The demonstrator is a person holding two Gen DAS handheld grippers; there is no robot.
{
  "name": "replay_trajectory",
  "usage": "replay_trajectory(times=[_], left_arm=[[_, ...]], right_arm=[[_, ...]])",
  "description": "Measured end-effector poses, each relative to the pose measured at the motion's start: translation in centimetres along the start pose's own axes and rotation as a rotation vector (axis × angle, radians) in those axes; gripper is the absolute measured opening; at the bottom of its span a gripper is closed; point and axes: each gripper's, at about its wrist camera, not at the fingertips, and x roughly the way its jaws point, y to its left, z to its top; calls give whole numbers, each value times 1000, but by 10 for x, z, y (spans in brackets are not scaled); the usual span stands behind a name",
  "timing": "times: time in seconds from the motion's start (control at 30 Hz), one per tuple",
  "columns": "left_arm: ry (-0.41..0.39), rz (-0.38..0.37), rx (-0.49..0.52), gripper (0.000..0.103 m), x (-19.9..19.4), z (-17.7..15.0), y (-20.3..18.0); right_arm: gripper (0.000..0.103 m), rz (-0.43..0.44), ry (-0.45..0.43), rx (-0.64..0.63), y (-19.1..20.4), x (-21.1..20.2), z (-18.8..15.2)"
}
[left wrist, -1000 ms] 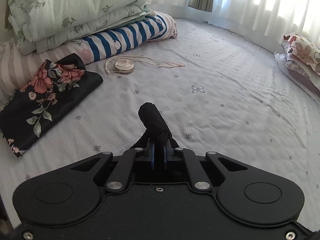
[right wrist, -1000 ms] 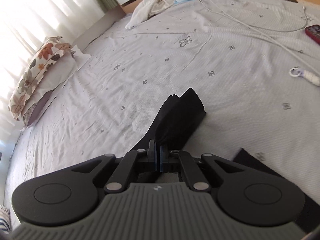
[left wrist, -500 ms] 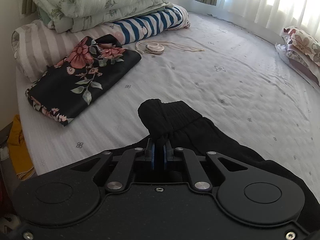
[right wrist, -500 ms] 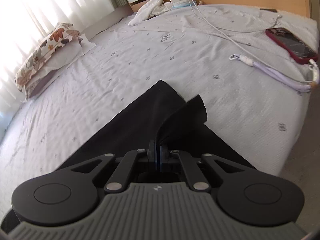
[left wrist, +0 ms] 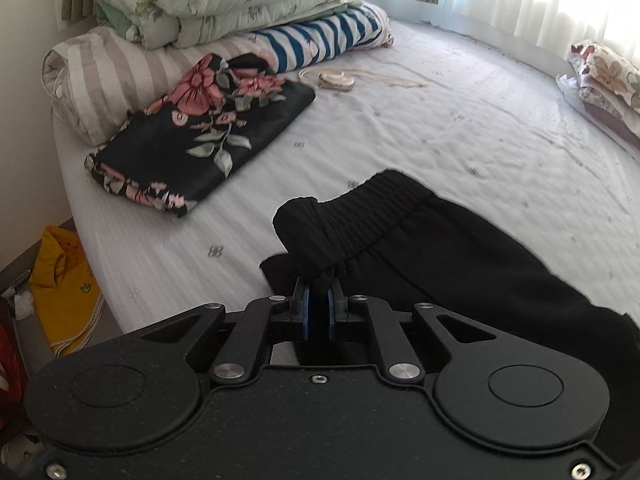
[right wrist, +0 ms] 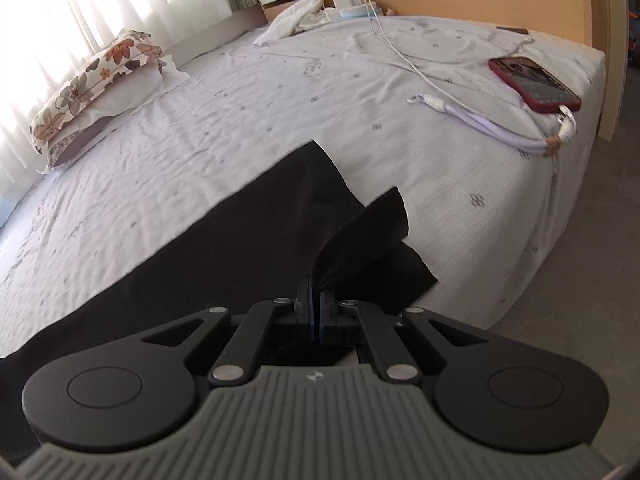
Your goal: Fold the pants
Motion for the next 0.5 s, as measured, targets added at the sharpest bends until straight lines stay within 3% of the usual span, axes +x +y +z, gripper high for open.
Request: replay_trajectory(times=[0.2,0.43,0.47,0.5], left_arm=[[33,-2,-22,10,13,-14,11],[9,33,26,12,15,-20,2],[11,43,17,17,16,-20,2],[11,57,14,23,15,-21,1]], right_arm=[[6,-26,18,-8,-10,1,-9],[6,-40,31,-39,-9,10,-14],[9,-43,34,-56,-8,10,-14],[23,-44,35,-76,-7,10,-14]])
